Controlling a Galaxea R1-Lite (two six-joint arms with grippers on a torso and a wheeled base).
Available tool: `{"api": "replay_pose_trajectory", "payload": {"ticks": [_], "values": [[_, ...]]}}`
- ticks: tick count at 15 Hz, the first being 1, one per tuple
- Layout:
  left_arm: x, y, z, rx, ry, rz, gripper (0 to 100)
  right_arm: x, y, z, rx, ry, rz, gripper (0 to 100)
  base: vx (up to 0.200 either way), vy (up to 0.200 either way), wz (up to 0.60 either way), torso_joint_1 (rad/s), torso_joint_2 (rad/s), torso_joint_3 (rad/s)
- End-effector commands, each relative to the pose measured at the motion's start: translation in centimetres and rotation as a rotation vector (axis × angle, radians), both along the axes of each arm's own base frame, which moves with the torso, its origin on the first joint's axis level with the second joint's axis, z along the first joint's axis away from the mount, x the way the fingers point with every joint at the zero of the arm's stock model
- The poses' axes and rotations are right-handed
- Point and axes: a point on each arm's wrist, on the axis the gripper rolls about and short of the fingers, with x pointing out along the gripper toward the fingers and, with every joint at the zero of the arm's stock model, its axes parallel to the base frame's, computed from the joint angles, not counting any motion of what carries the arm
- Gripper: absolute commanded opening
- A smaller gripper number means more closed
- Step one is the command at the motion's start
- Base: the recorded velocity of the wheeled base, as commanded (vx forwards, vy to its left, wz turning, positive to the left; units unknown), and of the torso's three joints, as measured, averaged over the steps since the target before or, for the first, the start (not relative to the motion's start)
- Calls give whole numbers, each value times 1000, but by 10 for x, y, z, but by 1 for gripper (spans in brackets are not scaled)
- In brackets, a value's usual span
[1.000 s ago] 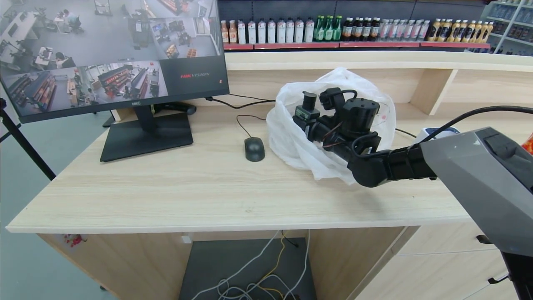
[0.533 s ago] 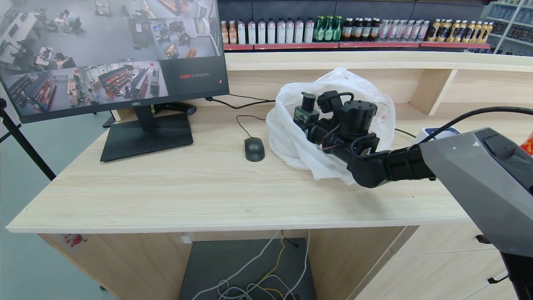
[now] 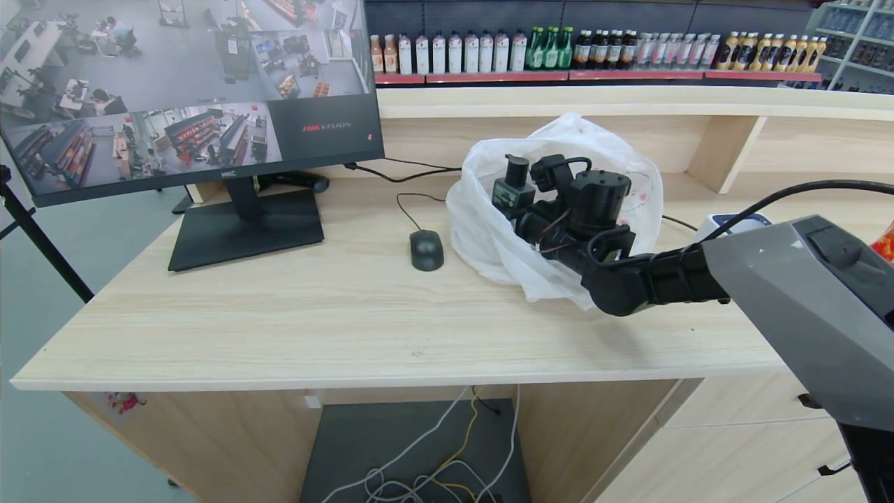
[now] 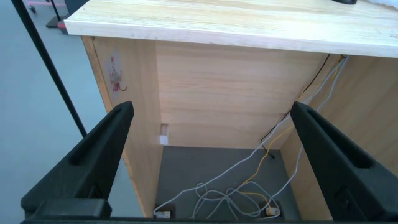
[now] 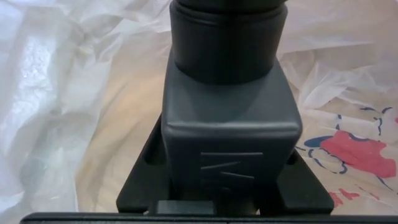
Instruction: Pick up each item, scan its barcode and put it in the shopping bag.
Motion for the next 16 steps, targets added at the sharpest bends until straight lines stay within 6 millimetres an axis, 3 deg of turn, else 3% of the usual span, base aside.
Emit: {"api": "replay_pose_trajectory", "payload": {"ticks": [1,2,3,9,16], "values": [[0,0,0,0,0,1,100,0,1,-3,-7,7,2,0,0,0,0,0,0,0],[0,0,0,0,0,-1,100,0,1,-2,-14,5,2,0,0,0,0,0,0,0],[0,0,0,0,0,-1,100,0,1,-2,-20,3,1,100,0,0,0,0,0,0],[0,0,0,0,0,-1,100,-5,0,17,4,-55,13,100,0,0,0,0,0,0],[0,0,0,0,0,-1,100,-49,-22,83,50,-120,20,100,0,0,0,0,0,0]]}}
